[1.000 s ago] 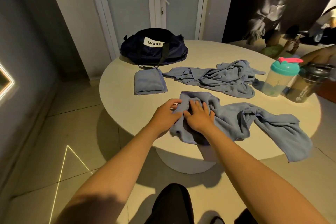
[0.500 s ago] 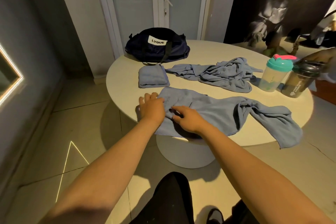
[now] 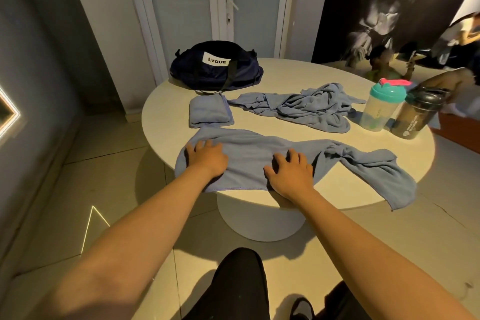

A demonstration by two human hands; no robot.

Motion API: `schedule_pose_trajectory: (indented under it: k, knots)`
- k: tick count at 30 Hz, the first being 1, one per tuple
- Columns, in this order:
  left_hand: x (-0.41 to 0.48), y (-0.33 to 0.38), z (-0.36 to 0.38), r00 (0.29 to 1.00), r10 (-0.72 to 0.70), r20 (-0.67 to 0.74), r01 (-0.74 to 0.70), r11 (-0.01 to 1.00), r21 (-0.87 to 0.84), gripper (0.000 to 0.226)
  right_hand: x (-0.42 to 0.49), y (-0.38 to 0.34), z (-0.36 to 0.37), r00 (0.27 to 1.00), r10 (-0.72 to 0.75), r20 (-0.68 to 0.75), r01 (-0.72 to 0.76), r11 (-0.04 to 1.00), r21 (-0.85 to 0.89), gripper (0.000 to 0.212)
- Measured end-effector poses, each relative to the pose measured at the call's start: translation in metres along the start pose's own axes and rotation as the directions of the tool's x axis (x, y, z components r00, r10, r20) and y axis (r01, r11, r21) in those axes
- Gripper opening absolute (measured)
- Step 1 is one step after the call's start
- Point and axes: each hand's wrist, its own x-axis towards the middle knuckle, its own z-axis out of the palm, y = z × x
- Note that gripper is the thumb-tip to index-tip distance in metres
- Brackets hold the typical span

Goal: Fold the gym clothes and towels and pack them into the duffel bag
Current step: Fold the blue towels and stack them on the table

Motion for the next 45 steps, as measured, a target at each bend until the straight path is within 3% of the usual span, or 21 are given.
schedule_pose_trajectory:
  k: [2, 5, 7, 9, 12, 14, 16, 19, 21, 23, 24, 26, 28, 30, 33, 35, 36, 38, 40, 42, 45]
  knots:
    - [-0.001, 0.022, -0.001, 0.985, 0.156, -0.080, -0.161, 0.985, -0.063, 0.050, -0.003, -0.002, -0.003, 0.992, -0.088, -0.092, 0.091, 0.995, 0.027, 0.045]
    - [-0.010, 0.056, 0.012, 0.939, 0.338, -0.059, -0.342, 0.914, -0.217, 0.051, -0.005, -0.002, -0.015, 0.965, -0.112, -0.236, 0.147, 0.980, 0.134, 0.033]
    - [-0.012, 0.064, 0.018, 0.954, 0.289, -0.083, -0.299, 0.938, -0.174, 0.050, -0.002, 0.007, -0.026, 0.946, -0.080, -0.315, 0.121, 0.986, 0.112, 0.029]
    - [-0.014, 0.066, 0.013, 0.983, 0.141, -0.117, -0.156, 0.978, -0.137, 0.047, 0.002, 0.023, -0.034, 0.944, -0.024, -0.330, 0.044, 0.998, 0.053, 0.033]
    - [-0.014, 0.078, -0.002, 0.994, 0.022, -0.103, -0.027, 0.999, -0.041, 0.051, 0.007, 0.046, -0.039, 0.993, 0.039, -0.113, -0.051, 0.993, -0.107, 0.040]
    - [-0.008, 0.090, -0.002, 0.973, 0.140, -0.182, -0.164, 0.978, -0.125, 0.034, 0.006, 0.050, -0.039, 0.999, 0.042, -0.005, -0.042, 0.991, -0.131, 0.040]
    - [-0.005, 0.101, 0.002, 0.928, 0.310, -0.207, -0.363, 0.877, -0.314, 0.033, 0.006, 0.049, -0.040, 0.998, 0.053, -0.027, -0.056, 0.988, -0.142, 0.041]
    - [-0.006, 0.109, 0.010, 0.920, 0.351, -0.176, -0.393, 0.834, -0.387, 0.033, 0.008, 0.054, -0.050, 0.986, 0.090, -0.137, -0.107, 0.987, -0.122, 0.045]
    - [-0.008, 0.108, 0.017, 0.922, 0.299, -0.245, -0.377, 0.834, -0.403, 0.024, 0.011, 0.062, -0.055, 0.985, 0.043, -0.169, -0.058, 0.995, -0.084, 0.033]
    - [-0.009, 0.106, 0.020, 0.919, 0.260, -0.297, -0.376, 0.807, -0.455, 0.015, 0.015, 0.065, -0.056, 0.998, 0.002, -0.070, -0.009, 0.994, -0.108, 0.022]
    - [-0.010, 0.104, 0.021, 0.916, 0.278, -0.290, -0.389, 0.798, -0.461, 0.010, 0.017, 0.064, -0.055, 1.000, -0.012, 0.015, 0.014, 0.991, -0.131, 0.025]
    - [-0.010, 0.100, 0.019, 0.907, 0.347, -0.238, -0.417, 0.815, -0.401, 0.028, 0.020, 0.062, -0.053, 0.986, -0.065, 0.153, 0.085, 0.988, -0.127, 0.029]
    - [-0.007, 0.097, 0.016, 0.893, 0.368, -0.257, -0.439, 0.837, -0.327, 0.031, 0.020, 0.062, -0.055, 0.971, -0.160, 0.180, 0.175, 0.982, -0.070, 0.030]
    - [-0.006, 0.097, 0.017, 0.882, 0.345, -0.323, -0.435, 0.859, -0.271, 0.017, 0.019, 0.062, -0.055, 0.954, -0.242, 0.177, 0.247, 0.969, -0.004, 0.027]
    - [-0.002, 0.105, 0.018, 0.857, 0.304, -0.416, -0.422, 0.877, -0.230, 0.017, 0.021, 0.056, -0.054, 0.935, -0.269, 0.230, 0.262, 0.963, 0.062, 0.022]
    - [0.001, 0.110, 0.018, 0.808, 0.272, -0.522, -0.436, 0.872, -0.221, 0.018, 0.030, 0.053, -0.054, 0.968, -0.215, 0.126, 0.214, 0.977, 0.026, 0.022]
    - [0.002, 0.112, 0.018, 0.778, 0.253, -0.574, -0.457, 0.856, -0.242, 0.017, 0.036, 0.053, -0.054, 0.987, -0.162, -0.018, 0.163, 0.987, 0.017, 0.022]
    - [0.003, 0.112, 0.021, 0.739, 0.262, -0.620, -0.517, 0.811, -0.275, 0.015, 0.043, 0.051, -0.058, 0.941, -0.030, -0.338, 0.060, 0.995, 0.078, 0.016]
    - [0.002, 0.109, 0.025, 0.761, 0.331, -0.558, -0.549, 0.788, -0.280, 0.012, 0.046, 0.049, -0.055, 0.897, -0.037, -0.441, 0.089, 0.991, 0.099, 0.012]
    - [0.003, 0.104, 0.030, 0.826, 0.356, -0.437, -0.512, 0.799, -0.316, 0.008, 0.046, 0.051, -0.043, 0.926, -0.107, -0.361, 0.150, 0.984, 0.094, 0.017]
    - [0.005, 0.096, 0.027, 0.893, 0.338, -0.297, -0.432, 0.828, -0.358, 0.008, 0.038, 0.059, -0.035, 0.996, -0.071, -0.061, 0.078, 0.990, 0.119, 0.045]
